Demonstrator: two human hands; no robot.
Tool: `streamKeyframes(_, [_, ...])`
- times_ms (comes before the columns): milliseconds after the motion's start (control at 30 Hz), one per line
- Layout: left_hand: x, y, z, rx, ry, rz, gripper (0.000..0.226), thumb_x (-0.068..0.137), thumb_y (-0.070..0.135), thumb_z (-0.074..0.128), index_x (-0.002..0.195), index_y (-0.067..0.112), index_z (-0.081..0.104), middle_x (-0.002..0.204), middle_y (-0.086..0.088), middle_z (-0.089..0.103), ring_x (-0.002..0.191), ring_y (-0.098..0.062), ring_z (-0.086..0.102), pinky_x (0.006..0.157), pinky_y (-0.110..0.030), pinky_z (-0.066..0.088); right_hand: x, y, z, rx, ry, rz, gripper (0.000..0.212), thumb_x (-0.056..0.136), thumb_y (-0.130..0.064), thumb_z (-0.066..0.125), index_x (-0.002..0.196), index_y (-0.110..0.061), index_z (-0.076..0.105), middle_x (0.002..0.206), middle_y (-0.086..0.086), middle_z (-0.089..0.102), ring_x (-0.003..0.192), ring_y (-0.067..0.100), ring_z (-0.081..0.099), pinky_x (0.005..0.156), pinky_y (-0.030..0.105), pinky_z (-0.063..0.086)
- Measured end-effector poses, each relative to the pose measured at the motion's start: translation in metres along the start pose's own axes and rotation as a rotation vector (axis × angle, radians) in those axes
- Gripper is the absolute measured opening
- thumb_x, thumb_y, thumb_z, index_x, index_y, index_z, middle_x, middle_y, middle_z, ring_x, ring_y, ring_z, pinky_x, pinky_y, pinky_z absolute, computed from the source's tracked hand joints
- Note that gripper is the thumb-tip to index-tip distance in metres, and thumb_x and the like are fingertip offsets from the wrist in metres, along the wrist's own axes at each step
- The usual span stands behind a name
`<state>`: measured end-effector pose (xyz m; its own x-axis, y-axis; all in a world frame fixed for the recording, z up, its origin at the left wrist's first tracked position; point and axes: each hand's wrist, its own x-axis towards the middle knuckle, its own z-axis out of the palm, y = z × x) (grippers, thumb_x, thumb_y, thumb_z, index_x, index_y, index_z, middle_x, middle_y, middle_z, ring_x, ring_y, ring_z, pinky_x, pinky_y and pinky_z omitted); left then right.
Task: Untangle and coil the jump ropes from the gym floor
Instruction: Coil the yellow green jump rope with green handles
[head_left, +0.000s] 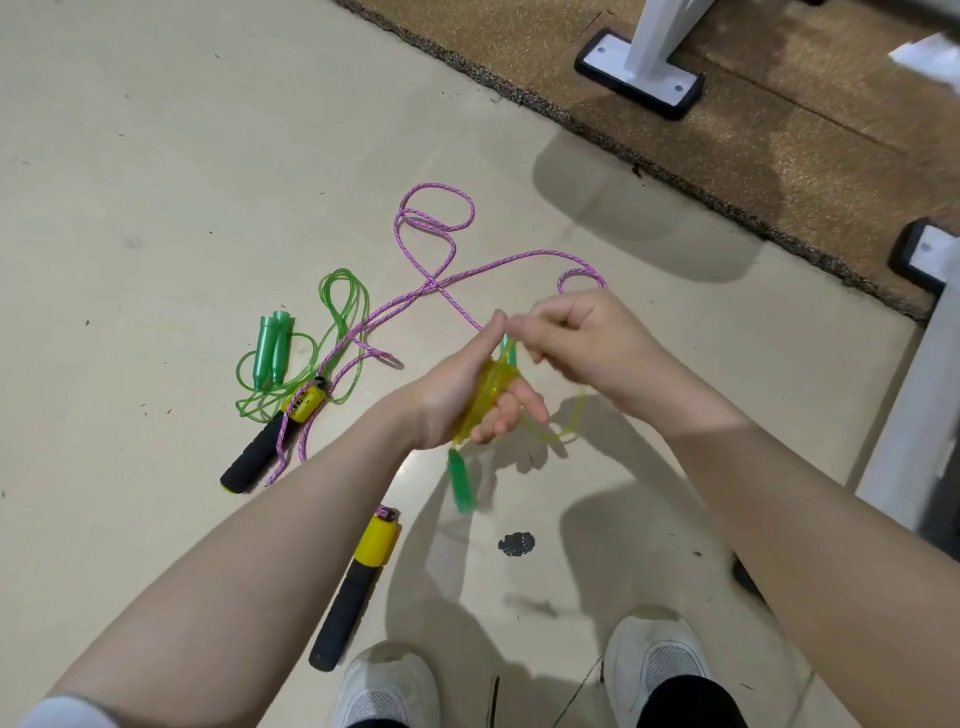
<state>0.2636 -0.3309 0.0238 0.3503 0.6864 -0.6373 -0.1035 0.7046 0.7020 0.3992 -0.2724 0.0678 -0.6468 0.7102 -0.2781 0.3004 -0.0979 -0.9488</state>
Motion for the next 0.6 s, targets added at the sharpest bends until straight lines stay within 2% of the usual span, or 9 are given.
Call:
streamKeyframes(67, [-0.001, 0.008, 0.007, -0.088, -0.219, 0.016, 0.105, 0.077, 0.077, 0.001, 0.073, -0.007, 0.064, 0.031, -0.003, 0.038, 0.025, -0.011, 0.024, 0.036, -0.016, 0.027, 0.012, 0.014, -0.005, 0.025, 0.254, -0.024, 0.038, 0.088, -0.018, 0.063, 0.053, -0.014, 0.049, 0.04, -0.012, 0.036, 0.04, 0.002, 0.031, 0.044, 0.012, 0.027])
streamKeyframes(133, [-0.002, 0.018, 0.015, -0.179, -0.395, 0.094, 0.098, 0.071, 0.082, 0.017, 0.071, -0.002, 0.068, 0.031, 0.0, 0.039, 0.023, -0.007, 0.023, 0.035, -0.012, 0.025, 0.013, 0.025, -0.008, 0.105, 0.353, 0.0, 0.037, 0.088, -0.018, 0.064, 0.056, -0.013, 0.045, 0.047, -0.009, 0.04, 0.046, 0.004, 0.036, 0.051, 0.017, 0.032])
streamKeyframes(200, [-0.004, 0.029, 0.023, -0.216, -0.484, 0.195, 0.078, 0.072, 0.074, 0.042, 0.077, 0.001, 0.07, 0.035, 0.004, 0.044, 0.024, -0.001, 0.028, 0.034, -0.011, 0.027, 0.008, 0.041, -0.005, 0.162, 0.252, 0.087, 0.031, 0.09, -0.015, 0.057, 0.062, -0.012, 0.045, 0.052, -0.002, 0.047, 0.05, 0.006, 0.045, 0.056, 0.02, 0.039])
streamKeyframes(233, [-0.006, 0.032, 0.025, -0.19, -0.454, 0.232, 0.067, 0.077, 0.065, 0.049, 0.078, 0.001, 0.07, 0.037, 0.005, 0.044, 0.025, 0.0, 0.029, 0.034, -0.012, 0.028, 0.005, 0.046, 0.001, 0.1, 0.173, 0.14, 0.029, 0.088, -0.014, 0.051, 0.061, -0.015, 0.042, 0.048, -0.009, 0.049, 0.048, 0.002, 0.047, 0.056, 0.015, 0.04])
streamKeyframes(267, [-0.007, 0.036, 0.027, -0.14, -0.362, 0.261, 0.057, 0.084, 0.054, 0.05, 0.08, 0.0, 0.069, 0.037, 0.005, 0.043, 0.026, -0.001, 0.03, 0.034, -0.012, 0.028, 0.004, 0.054, 0.007, -0.029, 0.132, 0.189, 0.027, 0.085, -0.017, 0.046, 0.058, -0.02, 0.038, 0.042, -0.014, 0.045, 0.045, -0.001, 0.045, 0.053, 0.01, 0.037])
streamKeyframes(333, [-0.008, 0.039, 0.027, -0.081, -0.121, 0.329, 0.049, 0.097, 0.035, 0.037, 0.085, -0.003, 0.064, 0.036, 0.004, 0.039, 0.035, -0.006, 0.039, 0.037, -0.013, 0.031, 0.007, 0.063, 0.013, -0.199, 0.122, 0.241, 0.036, 0.087, -0.032, 0.041, 0.055, -0.014, 0.04, 0.041, -0.012, 0.037, 0.046, 0.004, 0.035, 0.045, 0.013, 0.03])
streamKeyframes(433, [-0.002, 0.039, 0.012, -0.282, 0.187, 0.412, 0.043, 0.101, 0.03, 0.029, 0.094, 0.001, 0.06, 0.044, 0.005, 0.047, 0.038, -0.007, 0.042, 0.043, -0.014, 0.036, 0.004, 0.055, 0.006, -0.131, 0.03, 0.241, 0.029, 0.094, -0.028, 0.045, 0.075, -0.01, 0.058, 0.047, -0.011, 0.042, 0.04, 0.005, 0.034, 0.044, 0.022, 0.028])
streamKeyframes(500, [0.004, 0.035, -0.003, -0.436, 0.378, 0.465, 0.038, 0.102, 0.03, 0.031, 0.099, 0.003, 0.057, 0.052, 0.005, 0.057, 0.042, -0.006, 0.051, 0.048, -0.015, 0.043, -0.008, 0.048, 0.004, -0.17, -0.135, 0.261, 0.016, 0.093, -0.024, 0.048, 0.088, -0.017, 0.062, 0.049, -0.011, 0.046, 0.036, 0.007, 0.037, 0.042, 0.022, 0.029])
streamKeyframes(600, [0.01, 0.028, -0.019, -0.308, 0.618, 0.455, 0.028, 0.102, 0.025, 0.035, 0.105, 0.003, 0.052, 0.07, -0.003, 0.064, 0.055, -0.008, 0.063, 0.056, -0.016, 0.05, -0.015, 0.036, 0.008, -0.261, -0.48, 0.337, 0.026, 0.095, -0.02, 0.047, 0.117, -0.031, 0.055, 0.062, -0.001, 0.051, 0.037, 0.01, 0.039, 0.039, 0.021, 0.032])
